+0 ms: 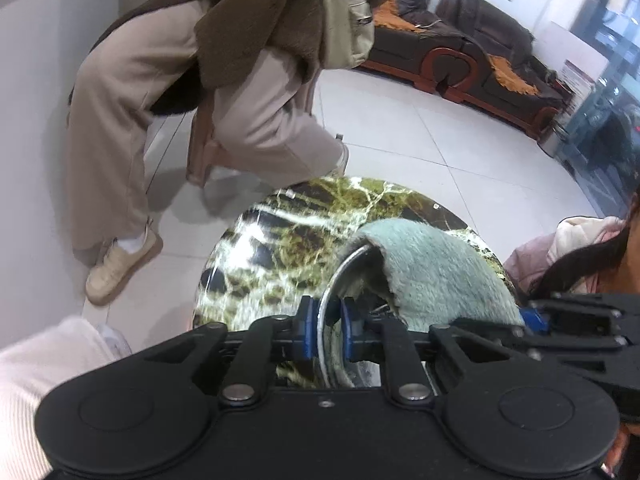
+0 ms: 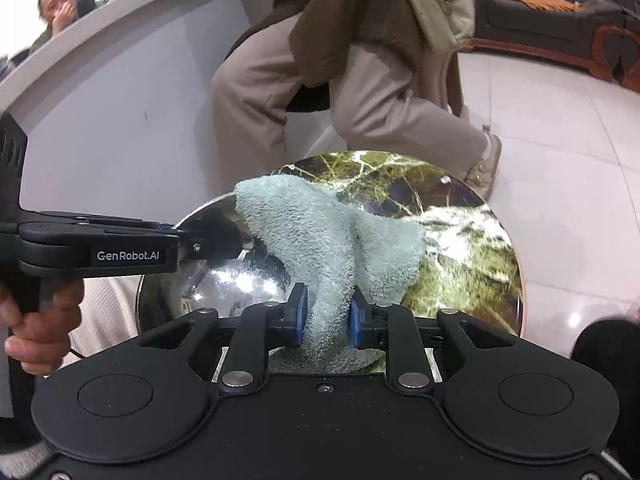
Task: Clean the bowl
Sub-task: 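Hold the bowl rim with the left gripper while the right gripper pushes the towel along the inner wall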
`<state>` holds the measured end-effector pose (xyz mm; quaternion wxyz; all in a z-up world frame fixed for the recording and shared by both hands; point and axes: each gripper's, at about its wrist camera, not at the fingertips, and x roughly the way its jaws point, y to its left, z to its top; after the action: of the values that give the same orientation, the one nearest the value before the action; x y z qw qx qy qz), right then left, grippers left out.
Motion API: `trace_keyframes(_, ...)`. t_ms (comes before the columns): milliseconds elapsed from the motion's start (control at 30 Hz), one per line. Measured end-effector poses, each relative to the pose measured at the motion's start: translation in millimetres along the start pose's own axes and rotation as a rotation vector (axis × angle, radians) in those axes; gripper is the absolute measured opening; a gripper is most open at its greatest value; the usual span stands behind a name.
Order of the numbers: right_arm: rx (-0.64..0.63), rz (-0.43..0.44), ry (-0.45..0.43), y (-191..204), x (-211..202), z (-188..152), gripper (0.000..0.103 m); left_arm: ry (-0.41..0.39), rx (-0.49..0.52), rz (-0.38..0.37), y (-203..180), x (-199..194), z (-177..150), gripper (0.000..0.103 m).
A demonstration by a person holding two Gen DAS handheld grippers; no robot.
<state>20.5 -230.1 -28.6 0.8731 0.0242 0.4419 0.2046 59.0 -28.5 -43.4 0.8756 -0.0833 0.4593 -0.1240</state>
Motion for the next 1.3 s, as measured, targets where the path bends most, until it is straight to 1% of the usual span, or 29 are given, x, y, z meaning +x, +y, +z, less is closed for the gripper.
trace_keyframes(67,-0.049,0.0,0.013,2.5,5.6,8.9,0.016,0.007,-0.021,0.007,2.1,-4.5,-6.4,0.009)
trace_keyframes(167,-0.098,0.009,0.032,4.9,11.4,18.2,0.016,0.022,-0.015,0.007,0.8,-10.3,-12.8,0.012)
trace_keyframes(233,-0.149,0.01,0.046,8.8,14.2,22.9,0.016,0.02,-0.004,0.003,1.6,-7.8,-7.8,0.012)
trace_keyframes(400,-0.218,0.001,0.061,14.1,18.5,27.7,0.016,0.022,0.02,-0.015,4.3,5.9,4.2,0.012)
trace_keyframes(467,-0.244,-0.005,0.062,16.4,20.7,30.6,0.016,0.012,0.009,-0.012,6.1,4.4,2.3,0.011)
trace_keyframes(533,-0.276,0.015,0.055,20.4,27.9,39.7,0.017,-0.005,-0.035,-0.001,11.8,0.8,-2.0,0.011)
trace_keyframes(633,-0.35,0.013,0.041,31.4,37.1,48.9,0.021,-0.009,-0.059,0.018,15.3,1.9,-4.4,0.012)
trace_keyframes(700,-0.411,0.0,0.039,40.4,40.2,48.7,0.023,-0.017,-0.053,0.034,14.2,3.4,-6.9,0.014)
trace_keyframes(800,-0.459,-0.03,0.027,48.4,31.6,44.1,0.025,-0.026,-0.029,0.04,11.3,2.8,-9.3,0.014)
trace_keyframes(833,-0.468,-0.039,0.018,50.1,27.4,42.4,0.029,-0.027,-0.022,0.041,10.6,2.7,-10.2,0.014)
trace_keyframes(867,-0.47,-0.045,0.011,53.1,25.8,41.2,0.031,-0.025,-0.022,0.041,11.4,3.2,-10.8,0.014)
trace_keyframes(900,-0.475,-0.062,-0.011,55.8,19.7,40.1,0.031,-0.023,-0.022,0.039,11.7,3.7,-11.2,0.014)
trace_keyframes(967,-0.481,-0.058,-0.028,60.9,18.3,41.7,0.031,-0.02,-0.022,0.039,12.2,4.2,-11.0,0.014)
trace_keyframes(1067,-0.484,-0.034,-0.032,70.6,27.1,46.1,0.031,-0.019,-0.017,0.045,12.0,4.4,-10.3,0.014)
trace_keyframes(1133,-0.478,-0.022,-0.015,74.8,40.1,47.9,0.032,-0.02,-0.018,0.049,11.8,4.4,-10.6,0.014)
trace_keyframes(1167,-0.471,-0.032,-0.01,74.1,45.3,47.2,0.031,-0.02,-0.02,0.049,11.7,4.5,-10.2,0.014)
trace_keyframes(1200,-0.451,-0.041,-0.004,71.3,47.3,45.0,0.03,-0.02,-0.022,0.05,11.6,4.3,-10.0,0.014)
trace_keyframes(1233,-0.429,-0.05,0.002,68.4,48.9,42.7,0.023,-0.021,-0.024,0.05,12.0,4.0,-10.1,0.014)
trace_keyframes(1267,-0.407,-0.048,0.007,64.9,46.4,38.7,0.02,-0.023,-0.026,0.049,12.8,3.6,-10.3,0.014)
trace_keyframes(1300,-0.384,-0.045,0.012,61.4,43.4,34.5,0.019,-0.023,-0.029,0.047,13.4,3.4,-10.3,0.014)
